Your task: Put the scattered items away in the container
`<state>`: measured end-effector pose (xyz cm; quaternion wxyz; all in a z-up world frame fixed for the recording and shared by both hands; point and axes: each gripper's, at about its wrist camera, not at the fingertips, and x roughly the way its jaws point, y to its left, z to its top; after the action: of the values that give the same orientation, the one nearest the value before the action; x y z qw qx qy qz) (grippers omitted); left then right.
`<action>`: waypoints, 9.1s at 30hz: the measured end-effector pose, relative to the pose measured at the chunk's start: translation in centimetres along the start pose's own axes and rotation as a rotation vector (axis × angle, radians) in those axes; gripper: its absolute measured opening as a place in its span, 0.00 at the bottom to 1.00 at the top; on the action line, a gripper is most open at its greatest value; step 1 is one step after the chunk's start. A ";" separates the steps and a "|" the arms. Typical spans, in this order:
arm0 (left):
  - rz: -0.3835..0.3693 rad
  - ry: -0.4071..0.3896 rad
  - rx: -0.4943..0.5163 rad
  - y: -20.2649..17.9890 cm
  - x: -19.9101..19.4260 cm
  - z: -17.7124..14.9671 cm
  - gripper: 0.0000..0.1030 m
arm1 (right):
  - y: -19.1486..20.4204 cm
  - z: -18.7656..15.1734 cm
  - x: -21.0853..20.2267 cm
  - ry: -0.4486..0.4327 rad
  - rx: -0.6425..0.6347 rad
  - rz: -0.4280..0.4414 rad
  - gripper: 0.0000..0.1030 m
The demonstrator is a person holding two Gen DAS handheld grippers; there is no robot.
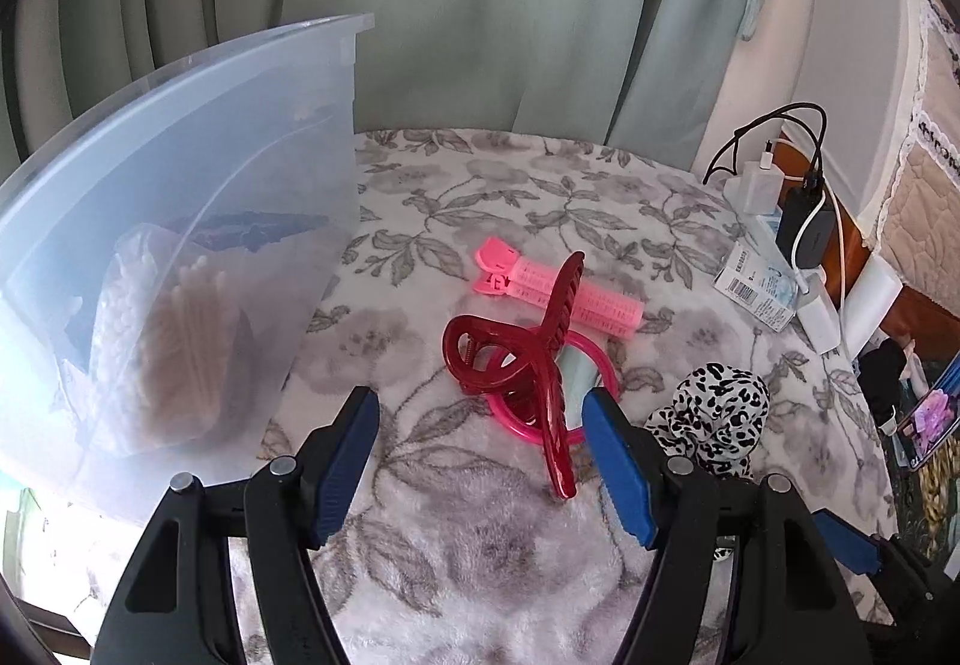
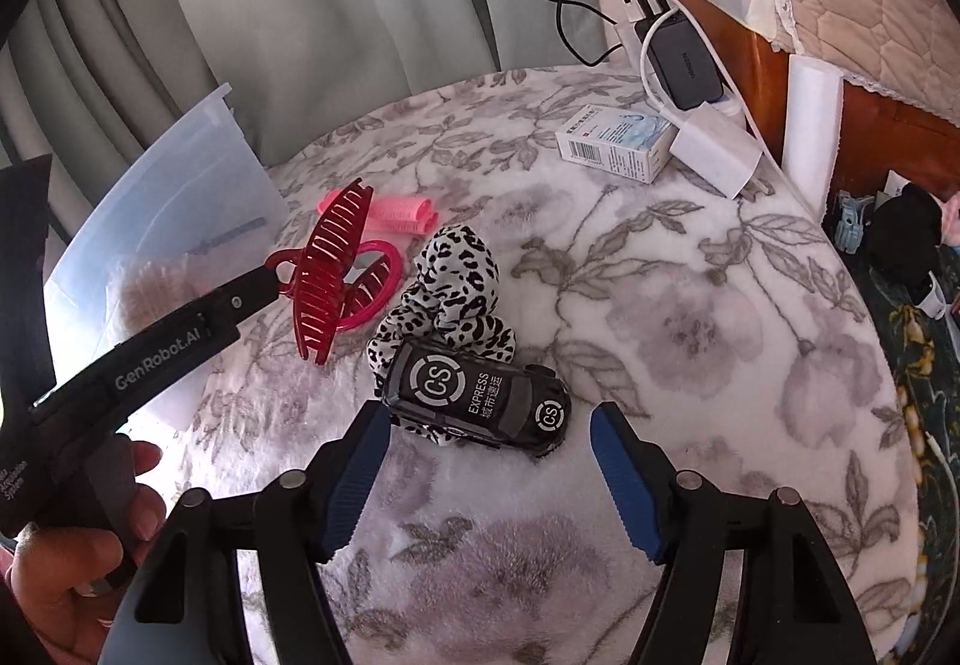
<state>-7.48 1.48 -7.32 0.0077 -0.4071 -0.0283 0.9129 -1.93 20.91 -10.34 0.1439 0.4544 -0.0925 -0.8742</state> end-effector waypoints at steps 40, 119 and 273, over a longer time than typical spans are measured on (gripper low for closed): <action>-0.086 0.155 -0.106 3.3 4.0 0.6 0.21 | -1.8 3.7 3.2 -0.027 0.015 0.063 0.68; -0.058 0.196 -0.166 1.4 4.9 -0.4 0.16 | 0.1 1.9 2.9 0.050 -0.165 0.157 0.65; -0.102 -0.253 -0.448 31.3 -25.6 -3.6 0.33 | 23.7 8.4 -2.6 -0.038 -0.296 0.413 0.24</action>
<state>12.61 -30.52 7.47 -0.0403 -0.2793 -0.2508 0.9260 -3.44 -0.29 3.41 0.3825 0.3835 -0.0569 -0.8387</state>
